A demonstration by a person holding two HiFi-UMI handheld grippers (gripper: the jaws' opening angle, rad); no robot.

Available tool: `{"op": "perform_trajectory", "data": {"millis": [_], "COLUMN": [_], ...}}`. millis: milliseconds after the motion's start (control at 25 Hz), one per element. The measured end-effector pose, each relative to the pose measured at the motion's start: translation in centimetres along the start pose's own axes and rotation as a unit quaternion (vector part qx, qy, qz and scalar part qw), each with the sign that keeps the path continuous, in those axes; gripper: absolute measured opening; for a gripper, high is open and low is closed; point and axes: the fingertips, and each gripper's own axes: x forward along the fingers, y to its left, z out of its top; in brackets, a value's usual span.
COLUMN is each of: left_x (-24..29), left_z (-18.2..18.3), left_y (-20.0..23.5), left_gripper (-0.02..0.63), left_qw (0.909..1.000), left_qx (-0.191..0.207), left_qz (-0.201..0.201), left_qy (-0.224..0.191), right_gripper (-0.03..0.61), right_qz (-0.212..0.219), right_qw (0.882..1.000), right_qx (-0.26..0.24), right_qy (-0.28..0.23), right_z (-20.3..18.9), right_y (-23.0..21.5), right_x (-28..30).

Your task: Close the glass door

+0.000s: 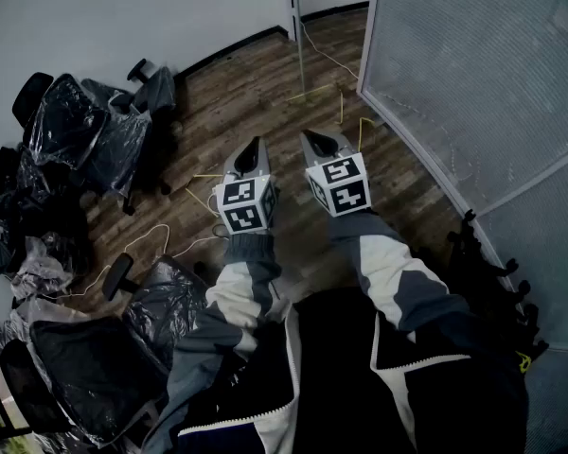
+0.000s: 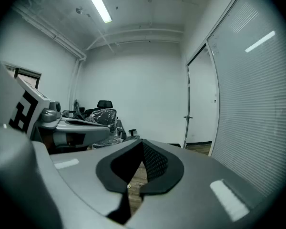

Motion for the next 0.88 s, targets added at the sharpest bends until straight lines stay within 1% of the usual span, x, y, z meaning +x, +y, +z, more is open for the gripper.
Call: {"op": "perform_trajectory", "data": {"millis": [360,520,560,600,640,880], "left_x": [-0.2,-0.4,-0.6,-0.8,-1.0,0.0], "left_z": [0.1,0.0,-0.2,-0.4,-0.7,-2.2], "left_y": [1.1,1.9,2.1,2.5,2.9,4.7], "left_gripper": [0.0,0.0,0.0,0.0,0.0,0.0], "left_qw": [1.0,0.9999,0.9999,0.9998,0.9997,0.9992], "left_qx": [0.001,-0.006,-0.01,-0.015,-0.019,-0.039], "left_qz": [0.001,-0.007,-0.008,-0.008,-0.006,0.004], "left_qy": [-0.003,-0.006,-0.008,-0.01,-0.012,-0.011], "right_gripper": [0.002,0.005,0.006,0.036,0.041,0.03], "right_qz": [-0.003,0.036,0.042,0.045,0.045,0.026], "right_qw": [1.0,0.999,0.998,0.999,0.999,1.0], "right_qx": [-0.002,0.031,0.032,0.027,0.019,-0.002], "right_qy": [-0.001,-0.012,-0.015,-0.015,-0.014,0.004], "right_z": [0.2,0.5,0.6,0.5,0.4,-0.3], "right_y": [0.7,2.0,2.3,2.4,2.4,1.2], "right_x": [0.9,1.4,1.4,1.3,1.3,2.8]}}
